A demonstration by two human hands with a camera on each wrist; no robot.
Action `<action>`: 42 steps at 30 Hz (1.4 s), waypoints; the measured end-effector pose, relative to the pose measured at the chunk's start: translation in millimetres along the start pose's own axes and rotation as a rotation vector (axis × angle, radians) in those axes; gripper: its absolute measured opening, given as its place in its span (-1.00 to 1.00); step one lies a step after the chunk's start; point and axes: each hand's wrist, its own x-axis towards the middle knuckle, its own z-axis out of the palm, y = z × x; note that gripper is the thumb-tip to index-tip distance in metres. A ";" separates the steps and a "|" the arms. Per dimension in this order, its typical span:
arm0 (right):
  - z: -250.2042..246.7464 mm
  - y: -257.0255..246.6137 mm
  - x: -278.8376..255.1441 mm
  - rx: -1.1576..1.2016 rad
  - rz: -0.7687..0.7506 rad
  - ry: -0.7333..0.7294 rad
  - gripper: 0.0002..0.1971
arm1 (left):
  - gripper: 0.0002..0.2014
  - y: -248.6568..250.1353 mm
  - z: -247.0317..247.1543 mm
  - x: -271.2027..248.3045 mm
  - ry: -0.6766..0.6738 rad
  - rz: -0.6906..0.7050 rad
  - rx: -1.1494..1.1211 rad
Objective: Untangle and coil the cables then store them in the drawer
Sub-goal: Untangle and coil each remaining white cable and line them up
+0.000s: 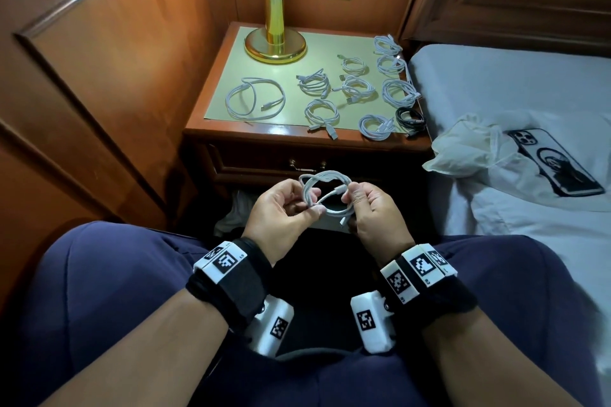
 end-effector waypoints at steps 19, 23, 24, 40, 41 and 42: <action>-5.0 -12.0 -5.1 0.098 0.069 -0.066 -0.80 | -0.77 5.7 -8.3 -1.4 -0.132 0.073 0.182; -4.9 -16.4 -6.9 0.091 0.044 -0.057 -0.82 | -0.75 7.3 -8.1 -1.9 -0.119 0.056 0.154; -4.7 -16.8 -6.9 0.104 0.044 -0.053 -0.82 | -0.75 7.9 -7.4 -1.9 -0.118 0.045 0.119; -9.9 -12.7 -2.8 0.204 0.108 -0.022 -0.83 | -0.63 9.0 -9.4 -0.5 -0.119 -0.104 -0.102; -10.3 -12.3 -2.7 0.226 0.126 -0.029 -0.84 | -0.63 9.0 -9.6 -0.7 -0.125 -0.103 -0.114; -10.5 -11.9 -2.6 0.242 0.137 -0.030 -0.86 | -0.63 9.0 -9.6 -0.7 -0.129 -0.100 -0.117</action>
